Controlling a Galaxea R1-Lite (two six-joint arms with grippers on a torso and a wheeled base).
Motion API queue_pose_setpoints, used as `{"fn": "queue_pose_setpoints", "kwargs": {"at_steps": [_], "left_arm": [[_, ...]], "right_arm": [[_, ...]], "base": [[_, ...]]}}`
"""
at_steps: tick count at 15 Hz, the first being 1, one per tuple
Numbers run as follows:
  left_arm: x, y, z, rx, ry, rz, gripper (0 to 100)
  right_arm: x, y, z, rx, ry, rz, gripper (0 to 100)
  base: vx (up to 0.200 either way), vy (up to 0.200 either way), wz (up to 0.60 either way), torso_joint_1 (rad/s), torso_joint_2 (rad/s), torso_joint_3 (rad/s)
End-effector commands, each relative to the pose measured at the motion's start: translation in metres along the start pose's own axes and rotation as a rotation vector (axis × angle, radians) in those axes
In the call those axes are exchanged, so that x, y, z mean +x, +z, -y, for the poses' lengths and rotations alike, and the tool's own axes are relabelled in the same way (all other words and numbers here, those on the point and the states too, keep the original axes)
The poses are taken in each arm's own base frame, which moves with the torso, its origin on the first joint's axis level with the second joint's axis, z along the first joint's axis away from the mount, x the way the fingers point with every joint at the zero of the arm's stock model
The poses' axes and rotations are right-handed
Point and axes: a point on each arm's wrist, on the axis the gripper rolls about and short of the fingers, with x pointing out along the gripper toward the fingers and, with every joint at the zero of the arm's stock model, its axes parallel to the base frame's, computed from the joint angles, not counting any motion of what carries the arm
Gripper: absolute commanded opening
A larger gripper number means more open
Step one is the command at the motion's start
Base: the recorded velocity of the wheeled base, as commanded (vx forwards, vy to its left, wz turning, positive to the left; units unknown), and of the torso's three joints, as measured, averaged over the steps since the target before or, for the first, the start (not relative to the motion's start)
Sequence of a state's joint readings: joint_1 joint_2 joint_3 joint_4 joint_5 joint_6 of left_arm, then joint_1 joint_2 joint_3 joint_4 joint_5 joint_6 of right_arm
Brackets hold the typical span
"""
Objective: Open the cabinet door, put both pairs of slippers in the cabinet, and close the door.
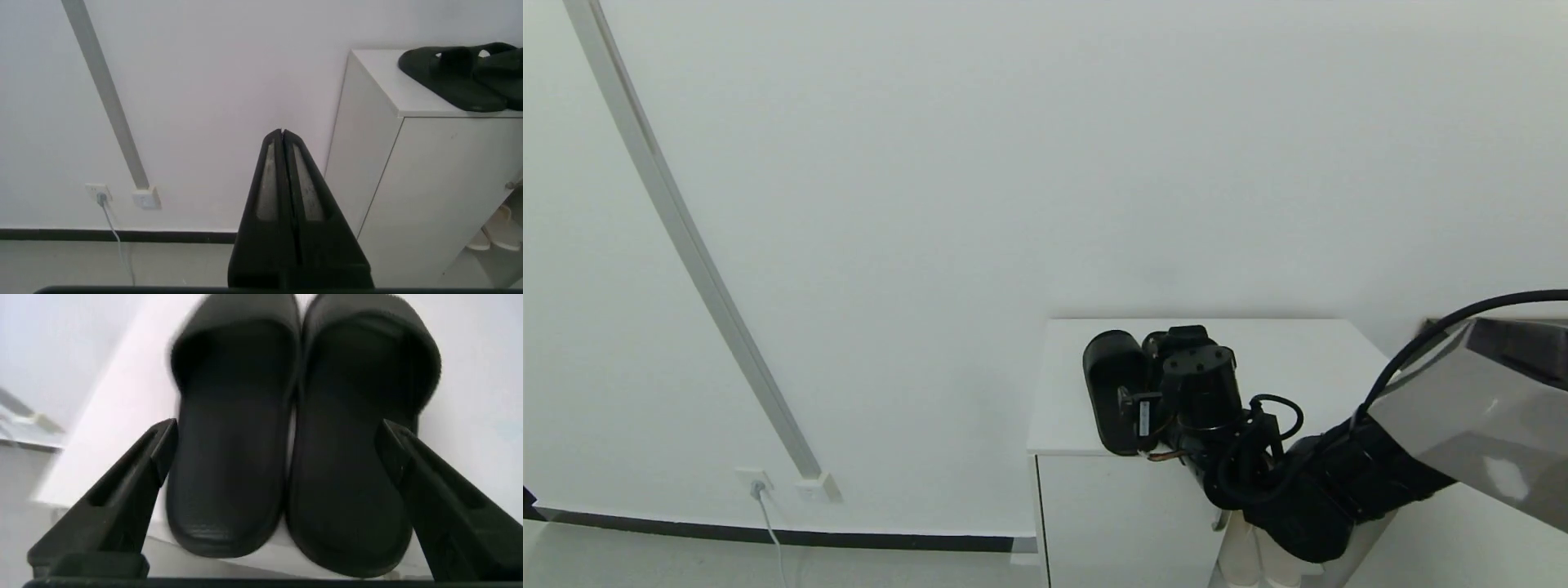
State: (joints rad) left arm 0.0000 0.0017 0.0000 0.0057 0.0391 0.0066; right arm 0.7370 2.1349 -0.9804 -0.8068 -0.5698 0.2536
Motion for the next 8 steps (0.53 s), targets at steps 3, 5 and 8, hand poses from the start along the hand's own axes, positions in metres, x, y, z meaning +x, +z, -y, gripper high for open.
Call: {"fn": "queue_pose_setpoints", "kwargs": {"at_steps": [3,5,8], "left_arm": [[0.000,0.000,0.000,0.000,0.001,0.000,0],[0.000,0.000,0.000,0.000,0.001,0.000,0],[0.000,0.000,0.000,0.000,0.002,0.000,0]], "right_arm": [[0.039,-0.017,0.005,-0.031,-0.038,0.008,100],[0.053,-0.015,0.003,-0.021,-0.029,0.021,100],[0.080,-0.013,0.010,-0.017,-0.061,0.049,100]], "base": [[0.000,0.000,0.00,0.000,0.00,0.000],[0.000,0.000,0.00,0.000,0.00,0.000],[0.000,0.000,0.00,0.000,0.00,0.000]]}}
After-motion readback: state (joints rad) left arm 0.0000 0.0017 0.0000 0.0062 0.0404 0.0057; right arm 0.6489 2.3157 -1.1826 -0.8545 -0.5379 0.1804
